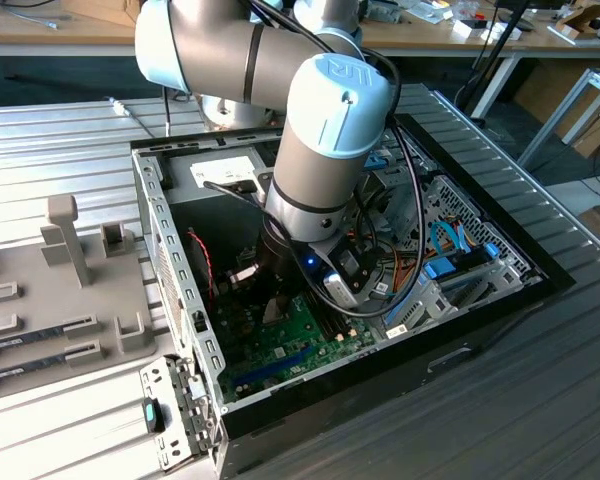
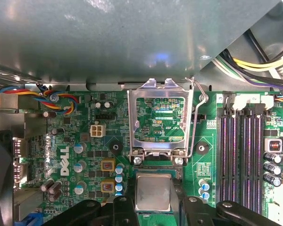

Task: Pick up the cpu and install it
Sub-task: 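Place the cpu into insertion slot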

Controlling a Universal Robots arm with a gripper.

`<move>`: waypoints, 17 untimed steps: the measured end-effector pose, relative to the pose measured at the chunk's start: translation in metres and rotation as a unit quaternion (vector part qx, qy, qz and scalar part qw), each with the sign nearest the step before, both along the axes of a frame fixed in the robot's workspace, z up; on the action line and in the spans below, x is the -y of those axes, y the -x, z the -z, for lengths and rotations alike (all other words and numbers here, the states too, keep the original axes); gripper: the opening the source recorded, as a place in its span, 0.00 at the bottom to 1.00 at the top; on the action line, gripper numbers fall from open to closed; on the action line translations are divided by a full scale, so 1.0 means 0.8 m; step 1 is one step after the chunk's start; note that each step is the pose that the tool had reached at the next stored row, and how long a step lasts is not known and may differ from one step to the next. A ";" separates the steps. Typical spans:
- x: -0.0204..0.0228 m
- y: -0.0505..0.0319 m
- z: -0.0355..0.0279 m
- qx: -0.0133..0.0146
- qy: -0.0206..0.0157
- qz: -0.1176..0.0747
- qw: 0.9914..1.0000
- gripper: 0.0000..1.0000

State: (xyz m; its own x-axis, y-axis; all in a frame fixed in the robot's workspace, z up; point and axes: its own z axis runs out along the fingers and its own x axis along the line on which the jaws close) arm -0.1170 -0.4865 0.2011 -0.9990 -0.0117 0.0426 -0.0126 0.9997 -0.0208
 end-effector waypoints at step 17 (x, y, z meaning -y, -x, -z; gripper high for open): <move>0.0019 -0.002 -0.0042 0.000 0.000 0.000 1.000 0.39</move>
State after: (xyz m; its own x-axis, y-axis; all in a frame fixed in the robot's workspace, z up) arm -0.1154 -0.4880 0.2044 -0.9990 -0.0118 0.0425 -0.0127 0.9997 -0.0207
